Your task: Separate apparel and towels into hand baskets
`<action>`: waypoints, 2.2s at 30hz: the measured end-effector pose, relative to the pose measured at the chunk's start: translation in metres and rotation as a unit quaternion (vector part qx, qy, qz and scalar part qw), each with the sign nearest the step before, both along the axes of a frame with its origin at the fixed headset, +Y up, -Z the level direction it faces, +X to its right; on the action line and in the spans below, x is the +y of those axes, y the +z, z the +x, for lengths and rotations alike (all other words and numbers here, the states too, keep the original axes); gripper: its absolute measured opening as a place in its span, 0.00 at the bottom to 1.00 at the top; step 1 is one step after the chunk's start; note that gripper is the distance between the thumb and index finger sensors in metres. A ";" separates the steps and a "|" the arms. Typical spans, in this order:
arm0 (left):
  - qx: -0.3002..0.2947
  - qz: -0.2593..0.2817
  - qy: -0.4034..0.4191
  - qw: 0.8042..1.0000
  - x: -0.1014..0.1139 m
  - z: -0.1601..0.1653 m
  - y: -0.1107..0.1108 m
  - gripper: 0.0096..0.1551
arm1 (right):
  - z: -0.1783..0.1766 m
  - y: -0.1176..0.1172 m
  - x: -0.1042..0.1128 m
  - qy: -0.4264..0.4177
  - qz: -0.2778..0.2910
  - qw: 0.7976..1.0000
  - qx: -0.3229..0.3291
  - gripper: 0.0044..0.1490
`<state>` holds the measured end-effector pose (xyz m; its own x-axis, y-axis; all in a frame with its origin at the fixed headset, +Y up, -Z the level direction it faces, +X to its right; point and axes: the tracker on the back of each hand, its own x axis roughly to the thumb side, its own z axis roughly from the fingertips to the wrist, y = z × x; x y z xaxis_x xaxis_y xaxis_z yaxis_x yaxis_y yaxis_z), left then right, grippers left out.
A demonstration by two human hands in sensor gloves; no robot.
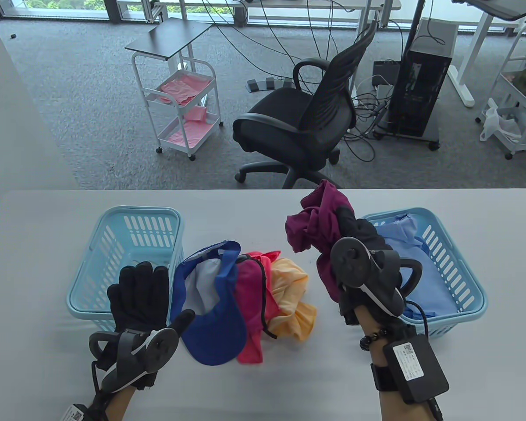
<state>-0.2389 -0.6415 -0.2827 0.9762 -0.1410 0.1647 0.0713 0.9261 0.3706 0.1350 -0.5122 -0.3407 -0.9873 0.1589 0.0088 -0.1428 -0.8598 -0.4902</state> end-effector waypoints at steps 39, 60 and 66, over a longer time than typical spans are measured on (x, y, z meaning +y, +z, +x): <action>0.005 -0.001 -0.004 1.000 0.002 0.001 0.000 0.60 | 0.131 -0.051 -0.068 0.021 -0.078 0.980 -0.182 0.39; 0.006 -0.004 -0.007 1.000 0.002 0.002 0.000 0.60 | 0.134 -0.090 -0.109 0.073 -0.323 0.929 -0.168 0.43; 0.006 -0.004 -0.007 1.000 0.002 0.002 0.000 0.60 | 0.131 -0.101 -0.121 0.087 -0.380 0.908 -0.152 0.44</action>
